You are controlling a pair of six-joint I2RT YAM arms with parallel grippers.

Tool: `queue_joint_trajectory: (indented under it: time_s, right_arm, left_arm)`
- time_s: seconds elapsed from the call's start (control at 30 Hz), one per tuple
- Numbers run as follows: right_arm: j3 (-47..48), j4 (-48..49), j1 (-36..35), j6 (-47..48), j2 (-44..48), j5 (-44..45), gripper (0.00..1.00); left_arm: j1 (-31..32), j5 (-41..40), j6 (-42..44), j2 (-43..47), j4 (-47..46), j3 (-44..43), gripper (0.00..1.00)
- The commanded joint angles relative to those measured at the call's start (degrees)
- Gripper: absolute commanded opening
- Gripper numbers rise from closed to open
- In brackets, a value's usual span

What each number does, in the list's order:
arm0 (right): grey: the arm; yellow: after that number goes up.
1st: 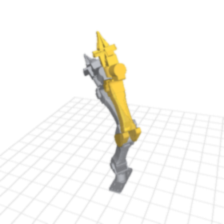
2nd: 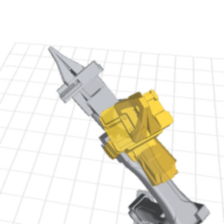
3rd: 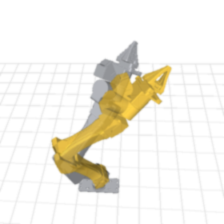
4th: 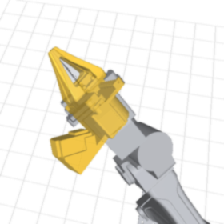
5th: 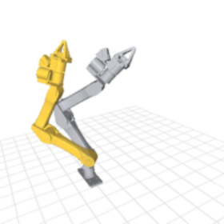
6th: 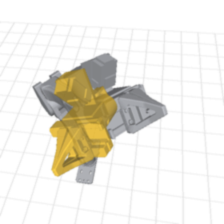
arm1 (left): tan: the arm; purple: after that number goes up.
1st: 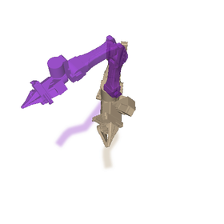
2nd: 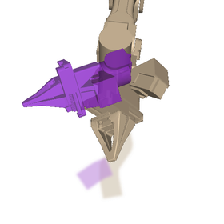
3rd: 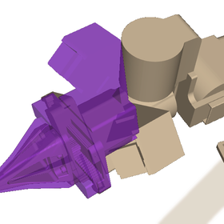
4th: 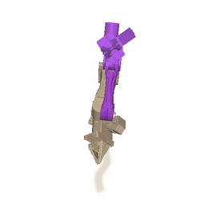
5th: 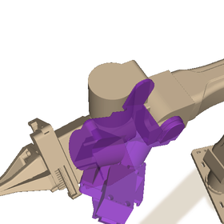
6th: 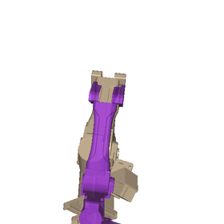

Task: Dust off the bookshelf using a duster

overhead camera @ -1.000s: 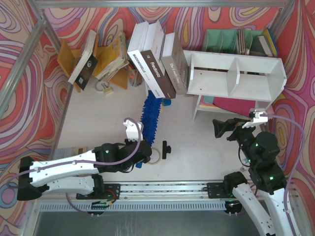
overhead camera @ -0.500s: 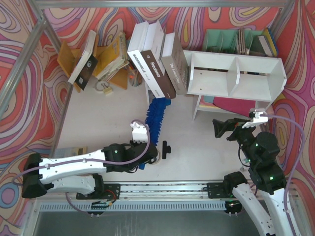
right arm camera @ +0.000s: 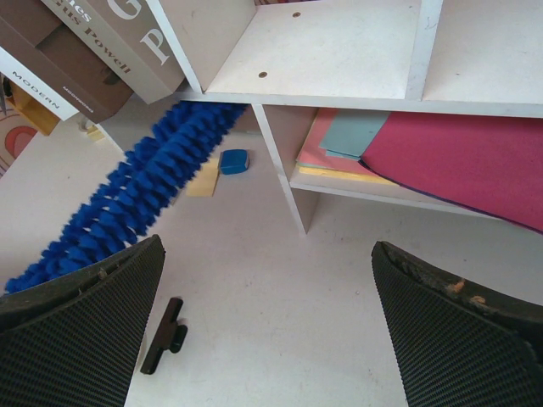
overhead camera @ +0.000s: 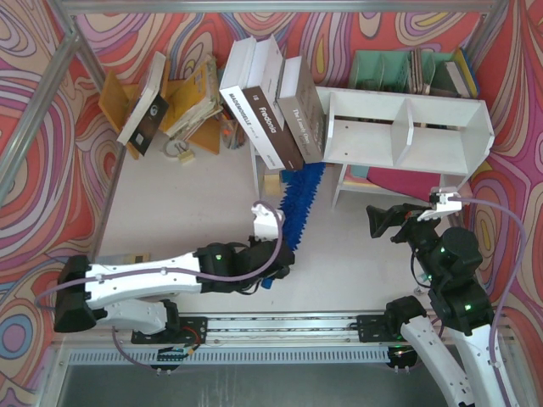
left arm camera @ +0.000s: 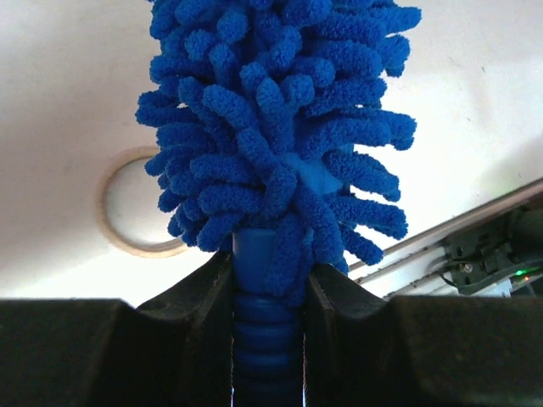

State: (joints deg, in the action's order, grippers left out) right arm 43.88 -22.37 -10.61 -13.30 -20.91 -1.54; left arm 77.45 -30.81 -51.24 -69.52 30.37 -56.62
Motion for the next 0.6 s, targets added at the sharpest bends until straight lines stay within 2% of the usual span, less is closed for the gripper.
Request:
queue_joint_trajectory:
  time_s: [0.0,0.17,0.57]
  right_arm:
    - [0.05,1.41,-0.40,0.34,0.14,0.41,0.99]
    - [0.14,1.28,-0.42,0.38,0.25,0.49,0.99]
    - [0.08,1.32,-0.38,0.21,0.42,0.55,0.99]
  left_arm:
    - [1.84,1.54,4.15,-5.28,-5.77,-4.35,0.00]
    - [2.41,4.72,5.13,-10.59,-7.91,-6.02,0.00]
    - [2.36,8.59,4.48,-21.02,-11.72,-2.44,0.00]
